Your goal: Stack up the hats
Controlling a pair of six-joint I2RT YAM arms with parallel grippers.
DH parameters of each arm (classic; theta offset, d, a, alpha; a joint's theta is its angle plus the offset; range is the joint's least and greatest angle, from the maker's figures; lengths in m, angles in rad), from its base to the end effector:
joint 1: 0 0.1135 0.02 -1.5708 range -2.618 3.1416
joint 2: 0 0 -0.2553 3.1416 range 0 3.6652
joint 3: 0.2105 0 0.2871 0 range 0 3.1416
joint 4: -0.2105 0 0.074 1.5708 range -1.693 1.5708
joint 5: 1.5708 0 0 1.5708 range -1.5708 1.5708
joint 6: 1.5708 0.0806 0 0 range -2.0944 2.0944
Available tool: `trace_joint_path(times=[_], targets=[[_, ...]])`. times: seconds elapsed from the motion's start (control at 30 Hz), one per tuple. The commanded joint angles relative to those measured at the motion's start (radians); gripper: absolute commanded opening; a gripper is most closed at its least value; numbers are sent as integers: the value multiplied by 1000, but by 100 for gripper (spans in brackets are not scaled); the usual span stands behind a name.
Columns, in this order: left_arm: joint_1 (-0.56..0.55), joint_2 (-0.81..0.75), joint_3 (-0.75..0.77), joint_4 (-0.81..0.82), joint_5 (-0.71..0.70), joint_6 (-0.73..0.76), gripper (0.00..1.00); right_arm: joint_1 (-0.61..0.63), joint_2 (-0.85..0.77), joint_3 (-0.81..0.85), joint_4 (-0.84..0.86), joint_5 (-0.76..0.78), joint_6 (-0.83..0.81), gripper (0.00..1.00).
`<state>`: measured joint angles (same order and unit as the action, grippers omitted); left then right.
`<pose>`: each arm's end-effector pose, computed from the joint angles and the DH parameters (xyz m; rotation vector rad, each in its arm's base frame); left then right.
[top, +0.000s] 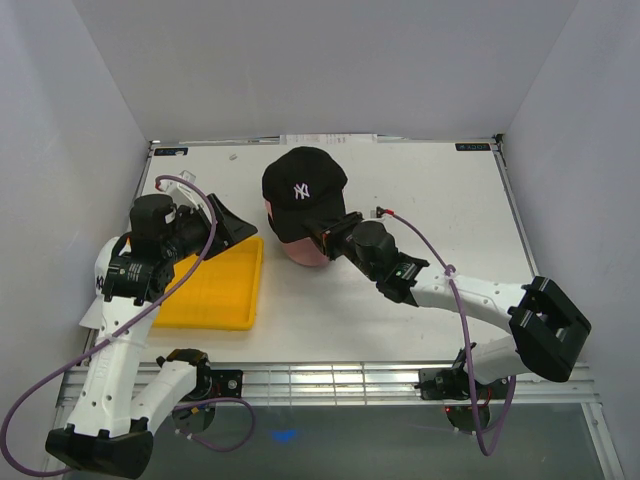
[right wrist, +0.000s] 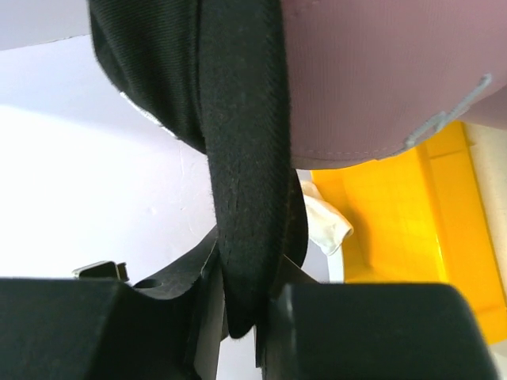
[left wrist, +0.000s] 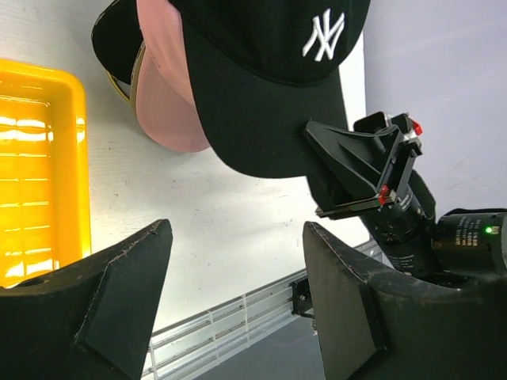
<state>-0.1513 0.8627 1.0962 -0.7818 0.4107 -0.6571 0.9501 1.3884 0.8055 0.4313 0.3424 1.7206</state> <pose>0.2319 -0.0679 0.3537 -0.3002 2.1845 -0.9026 0.2484 0.3010 0.2375 1.0314 1.7496 1.5967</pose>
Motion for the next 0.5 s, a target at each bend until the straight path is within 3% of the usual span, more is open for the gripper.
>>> trace_joint_path(times=[0.0, 0.33, 0.47], targets=[[-4, -21, -7, 3, 0, 20, 77, -5, -22, 53, 37, 17, -13, 19], [-4, -17, -13, 3, -7, 34, 77, -33, -19, 84, 116, -23, -47, 9], [-4, -17, -12, -2, -9, 39, 77, -47, 0, 75, 234, -55, -75, 8]])
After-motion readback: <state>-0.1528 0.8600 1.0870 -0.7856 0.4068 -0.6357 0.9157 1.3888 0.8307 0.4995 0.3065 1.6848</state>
